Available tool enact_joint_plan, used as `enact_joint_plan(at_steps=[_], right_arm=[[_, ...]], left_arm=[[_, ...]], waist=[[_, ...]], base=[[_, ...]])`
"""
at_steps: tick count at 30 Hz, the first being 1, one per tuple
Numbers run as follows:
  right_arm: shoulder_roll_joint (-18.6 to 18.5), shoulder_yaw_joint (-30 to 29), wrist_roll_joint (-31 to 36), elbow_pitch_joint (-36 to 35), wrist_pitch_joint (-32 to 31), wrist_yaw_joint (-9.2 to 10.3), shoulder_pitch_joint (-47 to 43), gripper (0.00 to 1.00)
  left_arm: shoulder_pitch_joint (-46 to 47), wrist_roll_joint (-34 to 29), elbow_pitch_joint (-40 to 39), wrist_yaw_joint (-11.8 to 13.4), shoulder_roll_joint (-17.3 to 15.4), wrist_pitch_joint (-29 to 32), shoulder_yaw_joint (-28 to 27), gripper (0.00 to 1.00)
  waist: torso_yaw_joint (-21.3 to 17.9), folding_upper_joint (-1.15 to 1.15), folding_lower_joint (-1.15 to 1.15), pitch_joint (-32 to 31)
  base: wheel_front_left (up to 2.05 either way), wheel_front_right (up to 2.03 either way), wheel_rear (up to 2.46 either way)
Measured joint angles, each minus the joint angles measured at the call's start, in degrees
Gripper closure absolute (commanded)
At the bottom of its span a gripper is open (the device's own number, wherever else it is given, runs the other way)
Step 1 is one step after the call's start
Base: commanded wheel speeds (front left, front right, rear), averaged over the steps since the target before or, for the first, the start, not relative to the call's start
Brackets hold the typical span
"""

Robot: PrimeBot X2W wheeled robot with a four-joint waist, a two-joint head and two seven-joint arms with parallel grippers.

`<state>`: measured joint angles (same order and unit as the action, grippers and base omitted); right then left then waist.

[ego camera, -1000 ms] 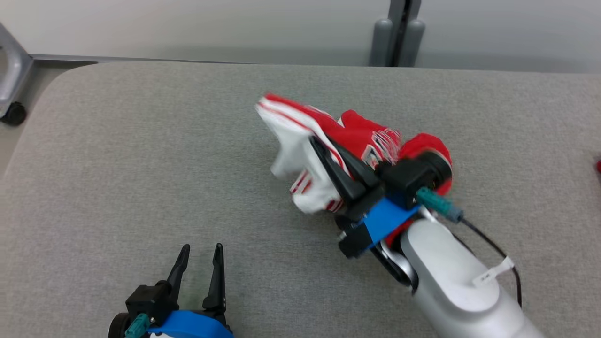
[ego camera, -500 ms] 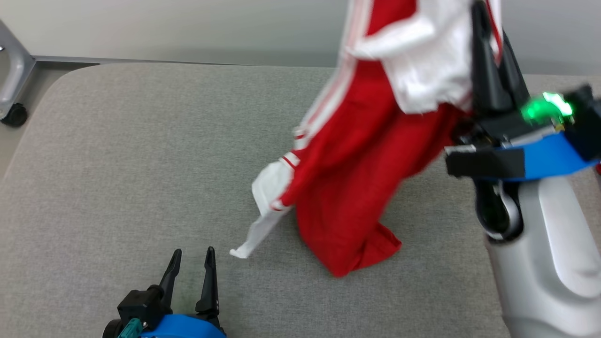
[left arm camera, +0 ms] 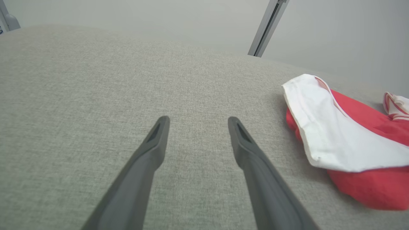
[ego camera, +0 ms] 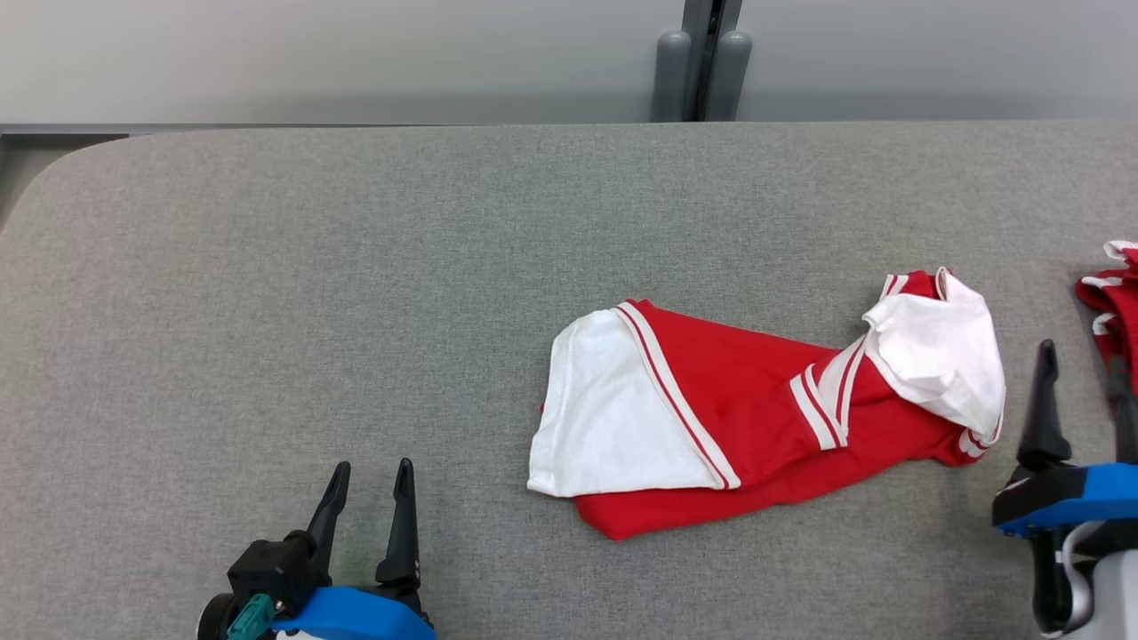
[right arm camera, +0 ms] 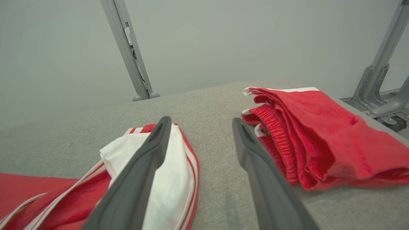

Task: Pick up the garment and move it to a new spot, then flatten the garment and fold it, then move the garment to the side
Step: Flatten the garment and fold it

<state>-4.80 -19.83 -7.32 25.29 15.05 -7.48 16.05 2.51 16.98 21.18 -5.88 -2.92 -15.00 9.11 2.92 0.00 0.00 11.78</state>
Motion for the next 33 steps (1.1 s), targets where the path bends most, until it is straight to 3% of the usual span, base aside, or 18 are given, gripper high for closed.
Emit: enact_joint_plan(at_steps=[4, 7, 10, 16, 27, 33], right_arm=[[1.0, 4.3, 1.3, -1.7, 0.0, -0.01, -0.4, 0.00], [1.2, 11.0, 0.0, -2.6, 0.0, -0.01, -1.2, 0.00], [1.8, 17.3, -2.4, -2.5, 0.0, -0.02, -2.8, 0.00], [1.7, 23.4, -7.7, -1.1, 0.0, -0.01, -5.2, 0.00], [1.4, 28.2, -12.6, 1.3, 0.0, -0.01, -8.0, 0.00], [1.5, 24.1, -14.0, 1.2, 0.0, -0.01, -8.7, 0.00]], left_arm=[[0.2, 0.0, 0.2, 0.0, 0.0, 0.0, 0.4, 0.00], [0.3, 0.2, 0.4, -0.1, 0.0, 0.0, 0.9, 0.00], [0.2, 0.6, 0.6, -0.1, 0.0, 0.0, 1.2, 0.00], [-0.2, 0.7, 0.7, -0.1, 0.0, 0.0, 1.2, 0.00], [-0.6, 1.1, 1.0, -0.1, 0.0, 0.0, 2.0, 0.00], [-0.5, 1.1, 1.2, -0.2, 0.0, 0.0, 2.5, 0.00]], waist=[[-0.1, 0.00, 0.00, -0.1], [0.3, 0.00, 0.00, -0.4], [0.9, 0.00, 0.00, -0.6], [1.7, 0.00, 0.00, -1.0], [2.4, 0.00, 0.00, -0.6], [2.8, 0.00, 0.00, -1.2]], base=[[0.00, 0.00, 0.00], [0.00, 0.00, 0.00], [0.00, 0.00, 0.00], [0.00, 0.00, 0.00], [0.00, 0.00, 0.00], [0.00, 0.00, 0.00]])
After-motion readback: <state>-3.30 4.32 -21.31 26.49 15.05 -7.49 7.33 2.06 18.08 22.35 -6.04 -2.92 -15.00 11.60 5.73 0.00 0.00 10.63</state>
